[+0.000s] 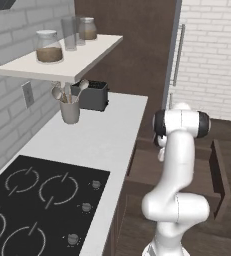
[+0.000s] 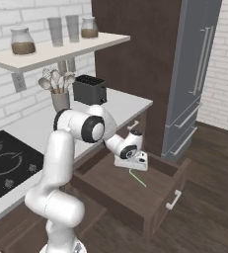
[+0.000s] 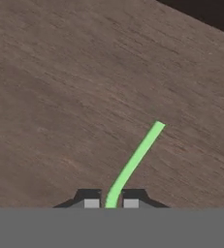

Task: Take a straw from the drawer in front and place it inside the glass cup on the dining counter.

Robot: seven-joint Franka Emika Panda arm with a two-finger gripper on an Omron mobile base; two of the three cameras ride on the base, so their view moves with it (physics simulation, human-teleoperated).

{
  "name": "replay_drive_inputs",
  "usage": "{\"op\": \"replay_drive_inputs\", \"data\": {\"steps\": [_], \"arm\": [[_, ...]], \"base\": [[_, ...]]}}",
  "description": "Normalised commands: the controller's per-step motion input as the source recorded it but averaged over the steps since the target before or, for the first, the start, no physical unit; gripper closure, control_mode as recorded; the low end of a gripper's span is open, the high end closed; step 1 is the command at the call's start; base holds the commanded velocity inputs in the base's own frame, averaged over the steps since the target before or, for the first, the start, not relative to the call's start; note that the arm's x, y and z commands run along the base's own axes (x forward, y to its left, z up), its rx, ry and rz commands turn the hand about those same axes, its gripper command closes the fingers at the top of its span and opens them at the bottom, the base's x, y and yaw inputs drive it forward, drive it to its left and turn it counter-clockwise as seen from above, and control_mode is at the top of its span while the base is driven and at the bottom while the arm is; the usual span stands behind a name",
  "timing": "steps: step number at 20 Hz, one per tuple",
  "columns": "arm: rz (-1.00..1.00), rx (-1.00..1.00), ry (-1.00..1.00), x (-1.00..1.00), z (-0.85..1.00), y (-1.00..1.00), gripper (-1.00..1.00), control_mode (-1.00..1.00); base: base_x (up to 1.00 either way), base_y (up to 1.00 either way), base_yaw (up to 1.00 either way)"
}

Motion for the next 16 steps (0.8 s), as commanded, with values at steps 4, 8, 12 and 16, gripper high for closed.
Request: {"op": "replay_drive_inputs", "data": {"steps": [4,8,12,16], "arm": [[0.0,0.13,-0.37,-0.83,1.0,0.06,1.0,-1.0],[0.0,0.11,-0.31,-0.48,1.0,0.17,1.0,-1.0],[0.0,0.05,-0.17,-0.02,1.0,0.31,1.0,-1.0],[-0.04,0.02,-0.02,0.19,1.0,0.29,1.0,-1.0]], "base": [[0.0,0.0,0.0],[0.0,0.0,0.0],[0.0,0.0,0.0],[0.0,0.0,0.0]]}}
